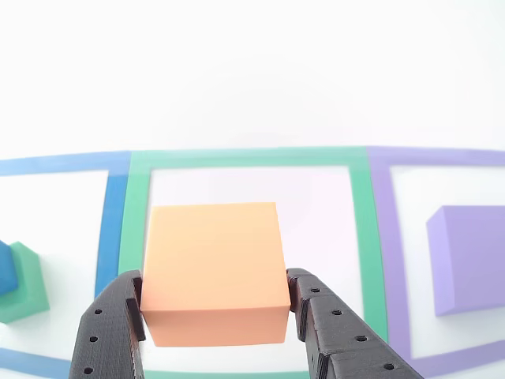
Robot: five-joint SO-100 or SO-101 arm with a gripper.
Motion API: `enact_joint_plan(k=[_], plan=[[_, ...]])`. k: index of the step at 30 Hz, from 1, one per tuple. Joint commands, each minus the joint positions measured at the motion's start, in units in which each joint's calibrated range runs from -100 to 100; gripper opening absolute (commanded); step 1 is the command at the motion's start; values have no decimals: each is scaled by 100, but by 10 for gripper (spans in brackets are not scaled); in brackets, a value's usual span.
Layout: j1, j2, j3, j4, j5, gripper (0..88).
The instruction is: Tower of hanoi
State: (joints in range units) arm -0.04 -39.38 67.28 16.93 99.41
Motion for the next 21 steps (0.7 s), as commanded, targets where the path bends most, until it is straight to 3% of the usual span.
enact_joint_plan(k=[1, 9, 21], plan=[[90, 285, 645, -1604, 59, 110], [110, 1020, 1691, -3718, 59, 109], [33, 2699, 1554, -5378, 59, 109]])
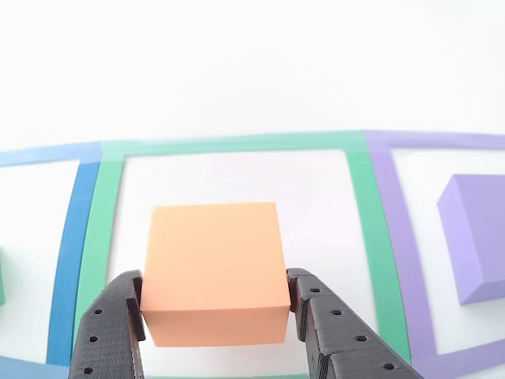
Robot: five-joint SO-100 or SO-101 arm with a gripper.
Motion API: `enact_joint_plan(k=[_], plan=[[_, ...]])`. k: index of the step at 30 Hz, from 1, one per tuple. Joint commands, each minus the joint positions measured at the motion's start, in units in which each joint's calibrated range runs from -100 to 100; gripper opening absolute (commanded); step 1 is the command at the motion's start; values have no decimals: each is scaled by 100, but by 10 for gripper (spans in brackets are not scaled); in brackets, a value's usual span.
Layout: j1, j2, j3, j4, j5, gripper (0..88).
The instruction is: Tower of hanoi
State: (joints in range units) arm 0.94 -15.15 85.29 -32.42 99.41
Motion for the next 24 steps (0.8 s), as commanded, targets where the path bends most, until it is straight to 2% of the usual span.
enact_joint_plan(k=[1, 10, 24], plan=[[-56, 381, -275, -507, 59, 109], [11, 1285, -575, -1268, 59, 112], [30, 1681, -547, -1737, 59, 118]])
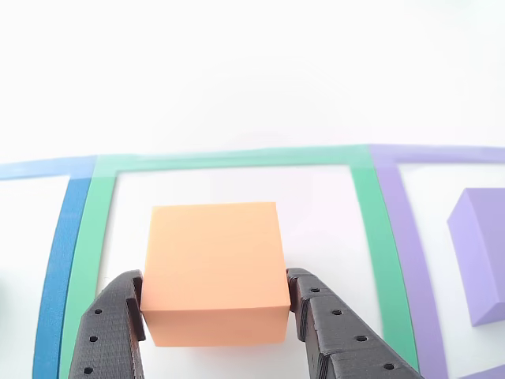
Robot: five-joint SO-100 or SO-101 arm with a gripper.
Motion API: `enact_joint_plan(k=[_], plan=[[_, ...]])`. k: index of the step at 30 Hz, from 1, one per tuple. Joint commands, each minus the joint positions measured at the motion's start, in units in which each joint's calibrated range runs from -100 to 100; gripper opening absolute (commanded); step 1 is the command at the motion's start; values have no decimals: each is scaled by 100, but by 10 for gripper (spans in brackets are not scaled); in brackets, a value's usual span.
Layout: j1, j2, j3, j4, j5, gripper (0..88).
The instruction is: Tower of hanoi
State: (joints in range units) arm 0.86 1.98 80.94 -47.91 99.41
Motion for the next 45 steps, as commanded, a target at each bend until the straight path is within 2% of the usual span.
enact_joint_plan(k=[1, 14, 18, 32, 38, 41, 45], plan=[[48, -33, -112, -188, 59, 124], [182, -25, 33, -253, 59, 167], [202, -25, 33, -269, 59, 223], [192, -324, 61, -269, 59, 215], [135, -1769, 88, 1115, 59, 173], [96, -2907, -221, 2840, 59, 97], [135, -4159, -603, 4783, 59, 73]])
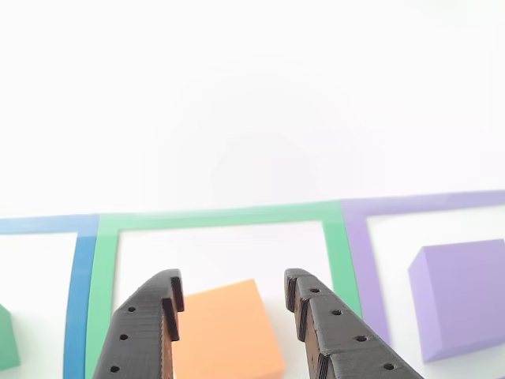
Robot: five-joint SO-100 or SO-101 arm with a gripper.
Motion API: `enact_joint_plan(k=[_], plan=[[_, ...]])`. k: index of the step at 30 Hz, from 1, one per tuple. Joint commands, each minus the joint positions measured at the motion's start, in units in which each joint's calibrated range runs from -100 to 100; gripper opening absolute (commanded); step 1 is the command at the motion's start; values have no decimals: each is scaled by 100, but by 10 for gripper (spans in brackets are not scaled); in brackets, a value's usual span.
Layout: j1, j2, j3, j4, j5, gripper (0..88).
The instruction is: Tower of hanoi
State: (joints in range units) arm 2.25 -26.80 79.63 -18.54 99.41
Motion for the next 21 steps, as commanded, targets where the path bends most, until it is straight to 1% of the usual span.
enact_joint_plan(k=[1, 6, 9, 14, 17, 21], plan=[[-24, -1530, -573, 2267, 59, 68], [-206, -2435, -1427, 4307, 59, 26], [-436, -2798, -2345, 5765, 59, 10], [-915, -3242, -3954, 8048, 59, 12], [-1232, -3452, -4627, 8955, 59, 15], [-1500, -3622, -5154, 9627, 59, 15]])
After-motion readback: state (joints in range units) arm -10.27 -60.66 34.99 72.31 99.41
